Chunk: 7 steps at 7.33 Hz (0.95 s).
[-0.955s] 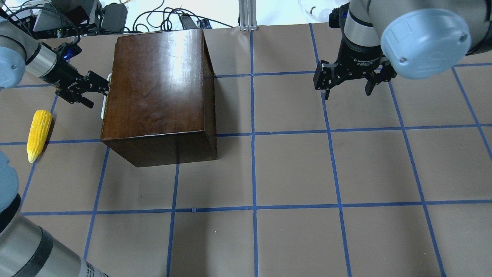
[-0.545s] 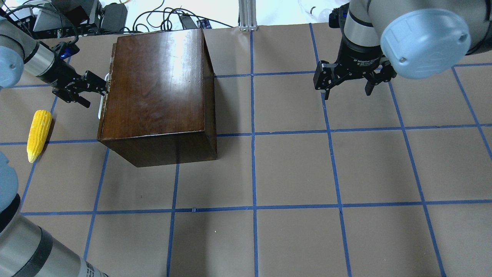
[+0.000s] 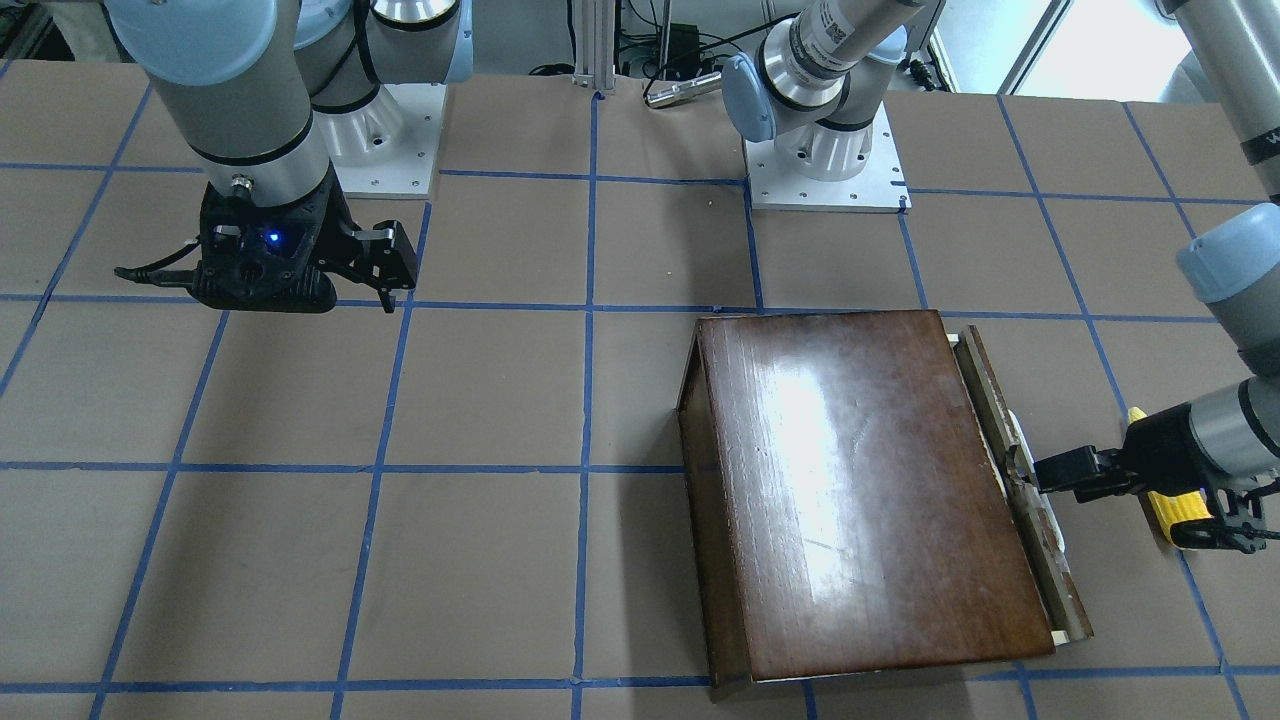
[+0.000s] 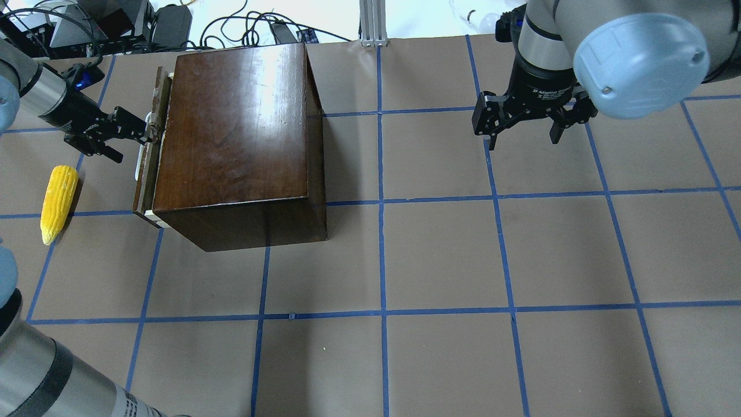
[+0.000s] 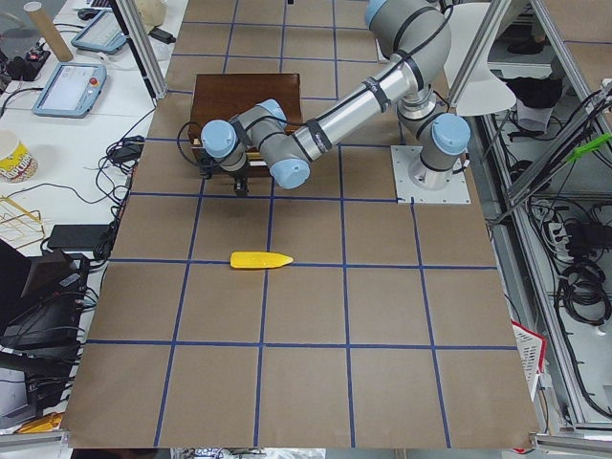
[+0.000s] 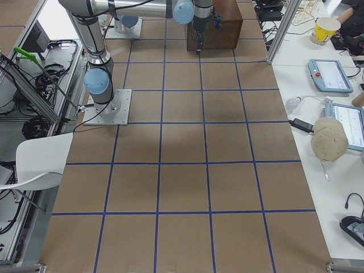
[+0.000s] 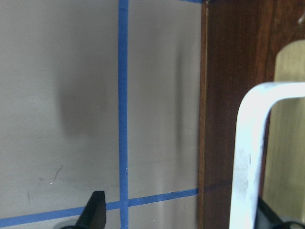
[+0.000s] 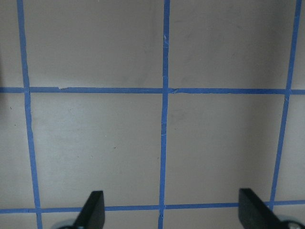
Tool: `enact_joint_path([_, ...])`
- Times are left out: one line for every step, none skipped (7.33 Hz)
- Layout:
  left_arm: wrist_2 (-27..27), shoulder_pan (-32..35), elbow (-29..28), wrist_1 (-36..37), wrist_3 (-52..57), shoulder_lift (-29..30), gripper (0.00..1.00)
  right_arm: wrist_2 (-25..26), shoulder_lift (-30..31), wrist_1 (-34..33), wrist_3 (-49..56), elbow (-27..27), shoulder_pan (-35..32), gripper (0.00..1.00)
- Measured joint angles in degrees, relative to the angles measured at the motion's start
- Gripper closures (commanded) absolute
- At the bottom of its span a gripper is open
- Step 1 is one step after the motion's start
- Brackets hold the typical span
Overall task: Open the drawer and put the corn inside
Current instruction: 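Pull the drawer outward from the cabinet with the left gripper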
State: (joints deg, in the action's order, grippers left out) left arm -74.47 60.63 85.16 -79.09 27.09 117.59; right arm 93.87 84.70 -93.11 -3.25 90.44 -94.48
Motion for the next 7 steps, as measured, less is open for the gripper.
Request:
enact_joint_path([-0.04, -0.36, -0.04, -0.01, 0.06, 0.00, 0.00, 0.00, 0.00, 0.01, 0.00, 0.00, 0.00, 0.00])
enact_joint_path([-0.05, -0.76, -0.05, 0.01, 0.11, 0.01, 0.00, 0.00, 0.00, 0.01, 0.00, 0.00, 0.00, 0.00])
enact_joint_path([-0.04, -1.31, -0.13, 0.05, 0.17, 0.01, 0.00, 0.00, -0.03, 0.00, 0.00, 0.00, 0.00, 0.00])
enact_joint_path([0.00, -1.89, -0.19, 0.06, 0.21, 0.01, 0.00, 0.00, -0.03, 0.01, 0.00, 0.00, 0.00, 0.00])
enact_joint_path([0.01, -2.37, -0.25, 0.07, 0.23, 0.01, 0.00, 0.00, -0.01, 0.02, 0.00, -0.01, 0.00, 0.00])
enact_joint_path([0.02, -2.71, -0.29, 0.06, 0.24, 0.00, 0.00, 0.00, -0.01, 0.03, 0.00, -0.02, 0.00, 0.00])
enact_joint_path([0.03, -3.11, -0.30, 0.04, 0.33, -0.01, 0.00, 0.00, -0.03, 0.03, 0.00, -0.02, 0.00, 0.00])
